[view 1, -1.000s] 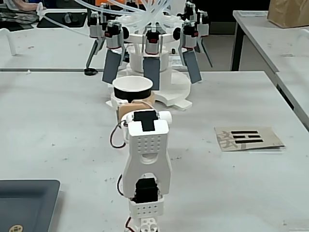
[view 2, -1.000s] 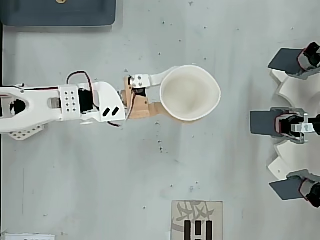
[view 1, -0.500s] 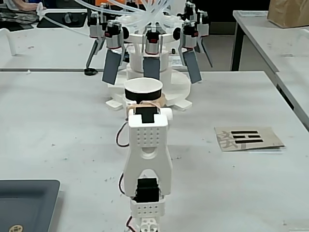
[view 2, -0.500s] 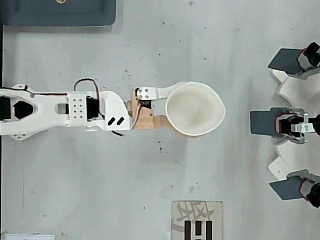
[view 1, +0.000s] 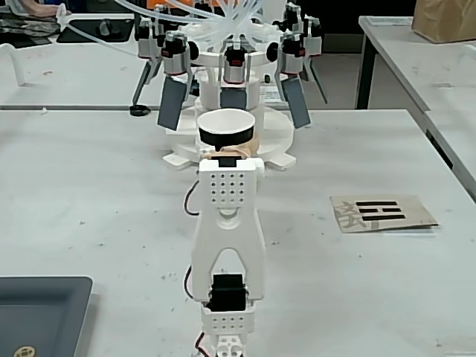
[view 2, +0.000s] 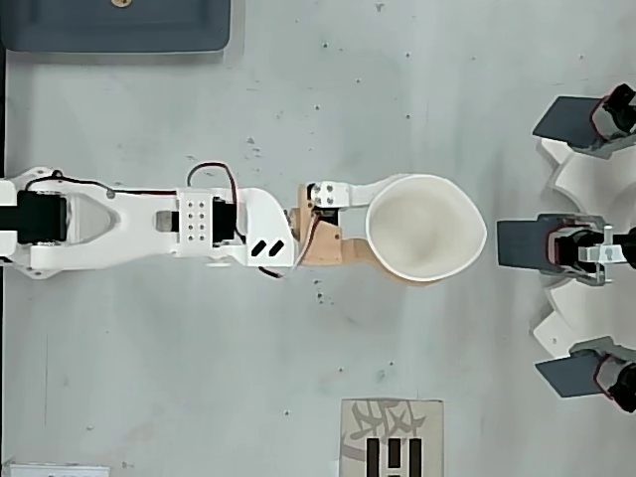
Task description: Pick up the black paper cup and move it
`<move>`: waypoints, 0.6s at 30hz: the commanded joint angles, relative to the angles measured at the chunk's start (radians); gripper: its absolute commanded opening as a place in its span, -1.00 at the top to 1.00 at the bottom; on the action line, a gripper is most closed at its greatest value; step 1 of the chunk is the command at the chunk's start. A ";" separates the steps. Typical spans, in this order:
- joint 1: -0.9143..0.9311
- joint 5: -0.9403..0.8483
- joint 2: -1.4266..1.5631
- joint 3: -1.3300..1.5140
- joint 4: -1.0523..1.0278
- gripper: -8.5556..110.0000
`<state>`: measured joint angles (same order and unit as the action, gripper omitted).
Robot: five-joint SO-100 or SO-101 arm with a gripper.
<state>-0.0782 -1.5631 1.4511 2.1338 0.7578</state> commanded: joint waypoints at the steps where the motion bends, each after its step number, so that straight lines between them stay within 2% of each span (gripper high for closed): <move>1: 0.012 -0.008 0.011 -0.064 0.035 0.79; 18: 0.012 -0.006 -0.009 -0.066 0.052 0.78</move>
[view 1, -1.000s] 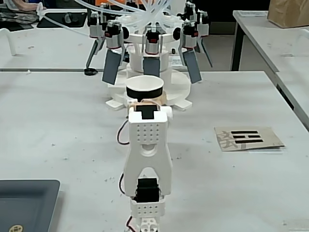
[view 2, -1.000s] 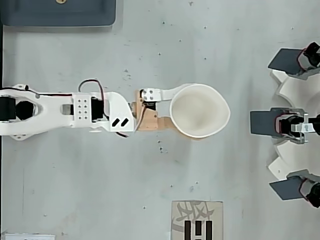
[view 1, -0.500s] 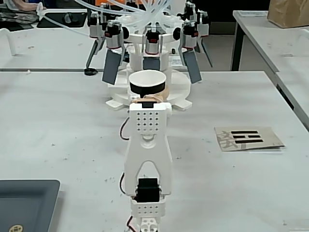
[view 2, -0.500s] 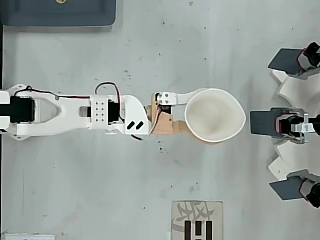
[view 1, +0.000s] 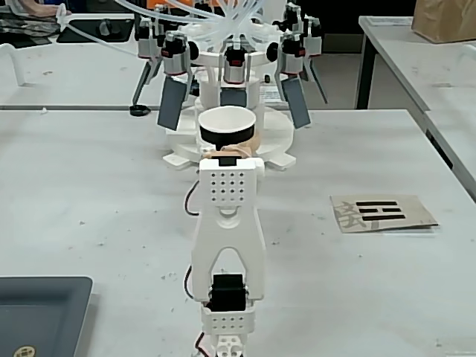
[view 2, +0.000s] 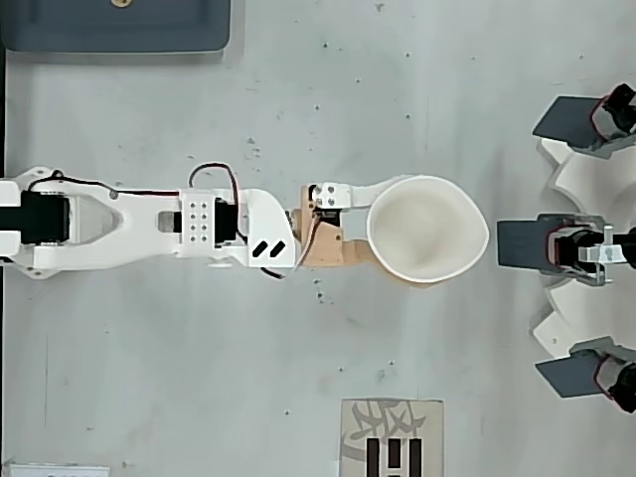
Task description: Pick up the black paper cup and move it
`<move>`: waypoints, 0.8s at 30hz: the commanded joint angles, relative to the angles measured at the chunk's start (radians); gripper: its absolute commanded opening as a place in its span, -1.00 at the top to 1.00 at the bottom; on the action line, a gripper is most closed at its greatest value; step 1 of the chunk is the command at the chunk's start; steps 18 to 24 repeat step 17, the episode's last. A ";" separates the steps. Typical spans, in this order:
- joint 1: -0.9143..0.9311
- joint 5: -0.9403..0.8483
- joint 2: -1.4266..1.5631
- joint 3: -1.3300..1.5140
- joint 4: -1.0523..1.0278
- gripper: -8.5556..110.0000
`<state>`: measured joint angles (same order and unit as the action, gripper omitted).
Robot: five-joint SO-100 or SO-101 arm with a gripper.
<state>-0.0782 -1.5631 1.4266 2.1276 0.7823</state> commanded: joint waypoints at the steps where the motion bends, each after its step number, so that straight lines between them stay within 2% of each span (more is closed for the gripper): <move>1: 0.012 -0.009 0.015 -0.060 0.028 0.78; 24: 0.011 -0.031 0.017 -0.058 0.032 0.78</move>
